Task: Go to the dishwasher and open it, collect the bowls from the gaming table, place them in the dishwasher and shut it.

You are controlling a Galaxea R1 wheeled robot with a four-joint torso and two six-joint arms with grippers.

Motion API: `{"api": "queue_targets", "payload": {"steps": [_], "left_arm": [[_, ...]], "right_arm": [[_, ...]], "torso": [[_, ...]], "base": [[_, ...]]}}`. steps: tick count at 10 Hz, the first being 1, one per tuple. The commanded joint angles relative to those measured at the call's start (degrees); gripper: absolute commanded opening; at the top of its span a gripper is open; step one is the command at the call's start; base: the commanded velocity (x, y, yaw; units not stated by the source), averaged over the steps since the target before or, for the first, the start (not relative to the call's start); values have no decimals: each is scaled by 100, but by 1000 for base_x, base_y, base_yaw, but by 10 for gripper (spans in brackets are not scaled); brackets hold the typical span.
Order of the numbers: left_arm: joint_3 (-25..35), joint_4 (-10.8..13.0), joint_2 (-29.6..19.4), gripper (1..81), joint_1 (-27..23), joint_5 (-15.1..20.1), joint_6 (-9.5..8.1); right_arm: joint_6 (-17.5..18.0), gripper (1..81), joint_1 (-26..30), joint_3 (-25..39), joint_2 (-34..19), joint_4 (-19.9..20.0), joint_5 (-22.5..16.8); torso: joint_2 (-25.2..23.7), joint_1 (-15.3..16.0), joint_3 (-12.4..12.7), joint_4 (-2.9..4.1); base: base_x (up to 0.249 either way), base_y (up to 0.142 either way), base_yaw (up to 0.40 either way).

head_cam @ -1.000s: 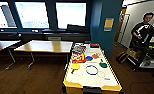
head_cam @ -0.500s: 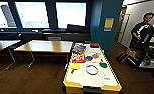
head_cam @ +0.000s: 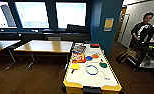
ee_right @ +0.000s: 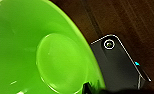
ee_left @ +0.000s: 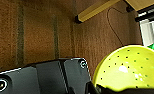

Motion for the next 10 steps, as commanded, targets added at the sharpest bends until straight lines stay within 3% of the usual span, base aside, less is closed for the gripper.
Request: {"api": "queue_targets", "payload": {"steps": [1, 7, 10], "left_arm": [[-226, 254, 175, 10, -130, -8, 50], [-454, 324, 315, 10, 248, -254, 59], [-753, 474, 482, 10, 433, -342, 58]], "right_arm": [[-33, 10, -57, -1224, 831, -493, -337], [-33, 10, -391, -2867, 2113, -959, -337], [-33, 10, -497, -3326, 2440, -1091, -294]], "torso": [[0, 1, 0, 0], [0, 1, 2, 0], [5, 8, 2, 0]], "base": [[0, 0, 0], [0, 0, 0], [-78, 0, 0]]}}
